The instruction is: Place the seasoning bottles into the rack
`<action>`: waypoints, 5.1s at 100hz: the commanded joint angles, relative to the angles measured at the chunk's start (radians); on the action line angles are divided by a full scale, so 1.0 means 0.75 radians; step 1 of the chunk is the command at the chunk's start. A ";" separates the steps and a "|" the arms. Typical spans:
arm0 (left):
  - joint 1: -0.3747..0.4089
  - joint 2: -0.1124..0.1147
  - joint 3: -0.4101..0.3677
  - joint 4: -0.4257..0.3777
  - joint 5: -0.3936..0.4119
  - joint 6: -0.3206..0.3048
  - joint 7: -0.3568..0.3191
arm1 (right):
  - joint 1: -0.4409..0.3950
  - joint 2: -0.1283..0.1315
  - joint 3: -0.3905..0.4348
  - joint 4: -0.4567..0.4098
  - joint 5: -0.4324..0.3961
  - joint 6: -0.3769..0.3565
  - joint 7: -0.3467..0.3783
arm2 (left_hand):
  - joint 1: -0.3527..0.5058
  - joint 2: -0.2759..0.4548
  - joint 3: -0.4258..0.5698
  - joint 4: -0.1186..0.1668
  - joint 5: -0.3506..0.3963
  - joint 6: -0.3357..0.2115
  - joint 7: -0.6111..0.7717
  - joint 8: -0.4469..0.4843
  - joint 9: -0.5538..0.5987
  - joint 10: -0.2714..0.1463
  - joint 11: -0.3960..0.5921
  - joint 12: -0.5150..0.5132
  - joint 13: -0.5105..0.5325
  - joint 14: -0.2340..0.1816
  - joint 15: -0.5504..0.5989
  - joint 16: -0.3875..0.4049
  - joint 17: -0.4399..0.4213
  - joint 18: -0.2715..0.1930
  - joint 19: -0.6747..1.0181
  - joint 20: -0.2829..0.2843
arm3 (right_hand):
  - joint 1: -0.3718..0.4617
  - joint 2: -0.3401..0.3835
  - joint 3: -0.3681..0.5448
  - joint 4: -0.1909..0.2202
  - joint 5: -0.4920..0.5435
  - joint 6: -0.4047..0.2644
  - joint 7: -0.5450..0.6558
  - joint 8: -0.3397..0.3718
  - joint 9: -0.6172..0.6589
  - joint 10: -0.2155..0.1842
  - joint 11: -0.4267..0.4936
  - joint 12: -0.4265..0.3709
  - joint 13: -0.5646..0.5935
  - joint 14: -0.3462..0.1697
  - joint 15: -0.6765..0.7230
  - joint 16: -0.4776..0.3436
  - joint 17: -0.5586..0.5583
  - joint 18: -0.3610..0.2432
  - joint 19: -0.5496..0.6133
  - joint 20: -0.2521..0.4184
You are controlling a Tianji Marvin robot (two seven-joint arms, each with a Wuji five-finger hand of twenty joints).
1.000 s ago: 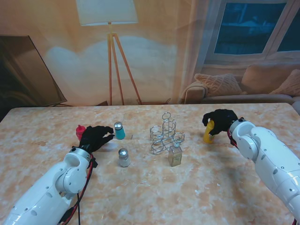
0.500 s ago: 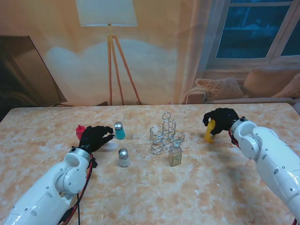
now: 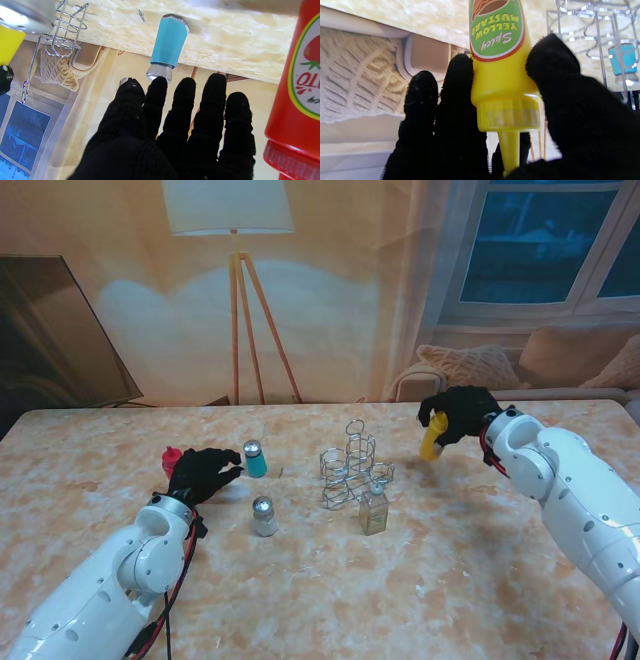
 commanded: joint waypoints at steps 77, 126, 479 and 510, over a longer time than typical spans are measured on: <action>0.013 -0.005 -0.019 -0.003 -0.004 -0.011 -0.005 | 0.347 -0.116 -0.339 0.201 0.294 -0.059 -0.017 | 0.066 0.058 -0.029 0.038 -0.032 -0.007 0.006 0.012 -0.035 -0.003 0.008 0.011 -0.017 0.014 0.017 0.030 -0.021 0.025 0.009 0.036 | 0.222 0.086 0.195 0.017 0.120 -0.057 0.269 0.004 0.166 -0.202 0.161 0.086 0.077 -0.202 0.072 0.048 0.027 -0.016 0.017 0.038; 0.015 -0.005 -0.026 -0.002 -0.005 -0.017 0.001 | 0.436 -0.152 -0.461 0.273 0.386 -0.113 -0.005 | 0.067 0.058 -0.028 0.038 -0.029 -0.005 0.008 0.014 -0.033 -0.003 0.010 0.012 -0.015 0.015 0.018 0.031 -0.020 0.028 0.009 0.036 | 0.214 0.086 0.200 0.015 0.117 -0.059 0.270 -0.011 0.169 -0.205 0.152 0.080 0.080 -0.206 0.070 0.045 0.032 -0.019 0.018 0.042; 0.012 -0.006 -0.028 0.009 -0.005 -0.026 0.012 | 0.663 -0.282 -1.009 0.658 0.420 -0.300 -0.148 | 0.071 0.043 -0.023 0.038 -0.028 -0.007 0.013 0.016 -0.034 -0.002 0.011 0.012 -0.014 0.013 0.020 0.031 -0.019 0.026 0.011 0.036 | -0.328 0.248 0.196 0.238 -0.159 0.232 -0.219 0.005 -0.332 0.029 -0.044 -0.251 -0.371 0.057 -0.389 -0.221 -0.378 0.206 -0.161 -0.084; 0.010 -0.006 -0.026 0.012 -0.007 -0.026 0.011 | 0.646 -0.247 -0.956 0.588 0.387 -0.281 -0.130 | 0.068 0.042 -0.021 0.038 -0.028 -0.006 0.013 0.015 -0.034 -0.003 0.011 0.012 -0.015 0.012 0.021 0.031 -0.019 0.026 0.011 0.035 | -0.345 0.273 0.170 0.243 -0.173 0.248 -0.266 -0.004 -0.348 0.043 -0.061 -0.262 -0.387 0.068 -0.395 -0.237 -0.395 0.221 -0.142 -0.098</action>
